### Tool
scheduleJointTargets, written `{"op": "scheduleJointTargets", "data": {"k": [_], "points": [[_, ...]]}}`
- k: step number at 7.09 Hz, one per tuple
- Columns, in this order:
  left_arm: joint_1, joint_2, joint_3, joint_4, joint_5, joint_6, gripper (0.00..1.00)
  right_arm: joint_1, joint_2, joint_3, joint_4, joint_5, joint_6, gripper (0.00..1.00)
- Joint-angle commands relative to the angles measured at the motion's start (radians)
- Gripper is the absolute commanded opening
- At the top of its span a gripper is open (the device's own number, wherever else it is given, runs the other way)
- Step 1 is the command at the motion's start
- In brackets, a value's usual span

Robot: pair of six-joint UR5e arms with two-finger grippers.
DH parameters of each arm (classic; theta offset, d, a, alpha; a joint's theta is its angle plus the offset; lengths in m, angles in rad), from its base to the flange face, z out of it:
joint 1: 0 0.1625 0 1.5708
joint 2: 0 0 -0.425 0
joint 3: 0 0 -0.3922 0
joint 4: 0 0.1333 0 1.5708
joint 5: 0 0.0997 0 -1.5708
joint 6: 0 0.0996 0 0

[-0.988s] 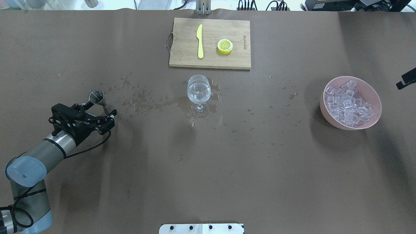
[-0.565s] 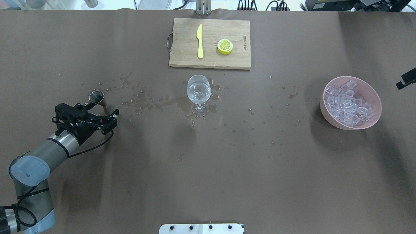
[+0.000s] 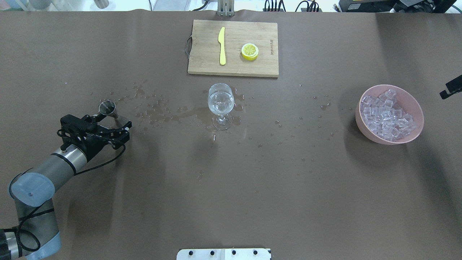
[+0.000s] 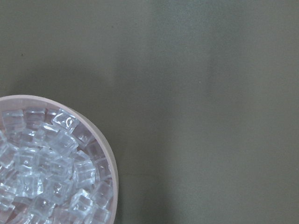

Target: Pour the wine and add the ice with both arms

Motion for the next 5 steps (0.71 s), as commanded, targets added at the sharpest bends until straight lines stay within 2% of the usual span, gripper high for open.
{"op": "scheduleJointTargets", "data": {"k": [1,5], "points": [[-0.004,0.0,0.003,0.001,-0.001,-0.001,0.97,0.0,0.0,0.002,0.0,0.0,0.0,1.0],[-0.036,-0.012,0.033,0.004,-0.008,-0.033,0.95,0.0,-0.002,-0.009,0.028,0.0,0.0,1.0]]}}
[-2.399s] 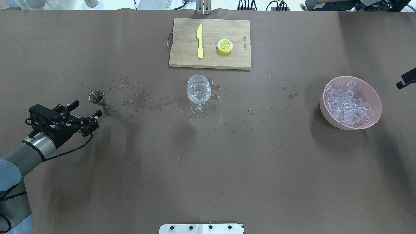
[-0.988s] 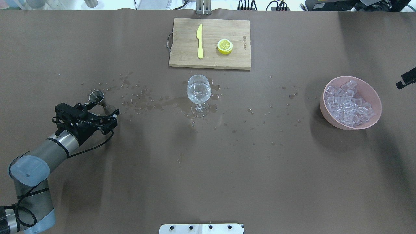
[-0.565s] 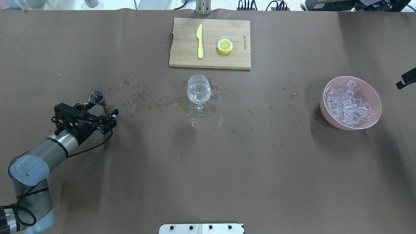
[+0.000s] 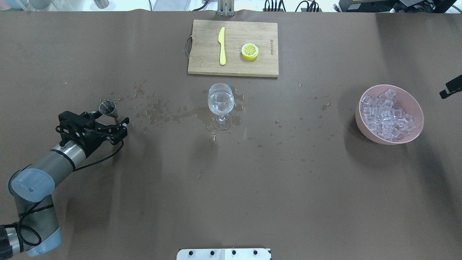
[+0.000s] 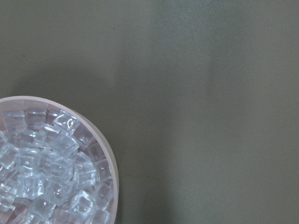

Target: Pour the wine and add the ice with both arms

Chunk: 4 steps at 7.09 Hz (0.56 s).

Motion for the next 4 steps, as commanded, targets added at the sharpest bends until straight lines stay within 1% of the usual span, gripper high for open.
{"op": "scheduleJointTargets", "data": {"k": [1,2,3,4], "points": [[-0.018,-0.002,0.008,0.002,-0.019,-0.016,0.93,0.0,-0.001,-0.004,0.008,0.0,0.0,1.0],[-0.018,-0.013,0.014,0.003,-0.021,-0.018,0.93,0.0,-0.001,-0.004,0.008,0.0,0.0,1.0],[-0.02,-0.04,0.031,0.003,-0.021,-0.019,0.88,0.0,-0.001,-0.004,0.008,0.0,0.0,1.0],[-0.022,-0.043,0.031,0.003,-0.022,-0.022,0.71,0.0,-0.001,-0.004,0.008,0.0,0.0,1.0]]}}
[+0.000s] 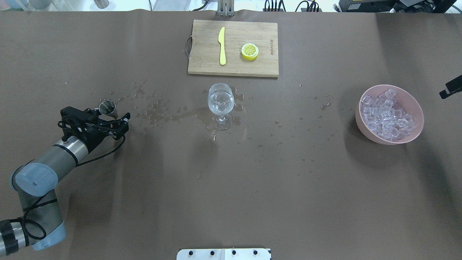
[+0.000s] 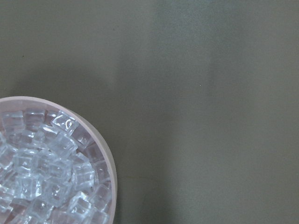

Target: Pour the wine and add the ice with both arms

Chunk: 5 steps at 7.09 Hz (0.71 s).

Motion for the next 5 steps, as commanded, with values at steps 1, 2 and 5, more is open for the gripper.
{"op": "scheduleJointTargets", "data": {"k": [1,2,5], "points": [[-0.002,-0.011,0.005,0.0,-0.008,-0.058,0.38,0.0,0.0,0.0,0.0,0.0,0.0,1.0],[-0.016,-0.011,0.005,-0.001,-0.032,-0.068,0.07,0.0,0.0,-0.002,0.0,0.0,0.0,1.0],[-0.054,-0.011,-0.003,-0.001,-0.111,-0.066,0.0,0.0,0.0,-0.005,0.0,0.0,0.0,1.0]]}}
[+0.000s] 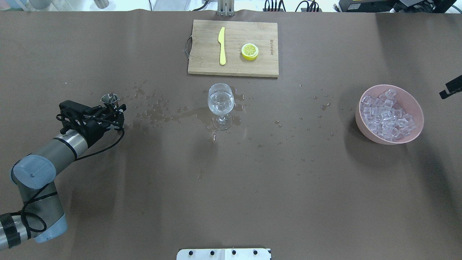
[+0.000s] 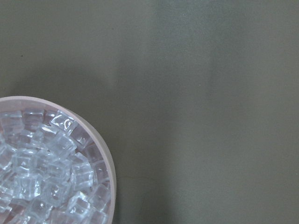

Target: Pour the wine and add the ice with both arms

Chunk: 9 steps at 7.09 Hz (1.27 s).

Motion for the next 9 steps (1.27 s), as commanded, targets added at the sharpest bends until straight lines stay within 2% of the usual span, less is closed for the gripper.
{"op": "scheduleJointTargets", "data": {"k": [1,3,5,6,7,9], "points": [[-0.017,-0.004,-0.011,0.005,-0.037,0.0,0.0,0.0,0.0,-0.006,0.0,0.0,0.0,1.0],[-0.039,-0.053,-0.039,0.006,-0.036,-0.001,0.0,-0.002,0.0,-0.015,0.002,0.0,0.0,1.0],[-0.043,-0.115,-0.063,0.022,-0.037,-0.001,0.0,-0.002,0.0,-0.085,0.107,0.0,0.002,1.0],[-0.043,-0.148,-0.101,0.088,-0.072,0.002,0.0,-0.002,0.0,-0.098,0.138,0.002,0.003,1.0],[-0.063,-0.149,-0.161,0.177,-0.19,0.014,0.0,-0.002,0.0,-0.094,0.138,0.003,0.003,1.0],[-0.069,-0.177,-0.178,0.252,-0.205,0.017,0.0,-0.002,-0.002,-0.095,0.138,0.038,0.003,1.0]]}}
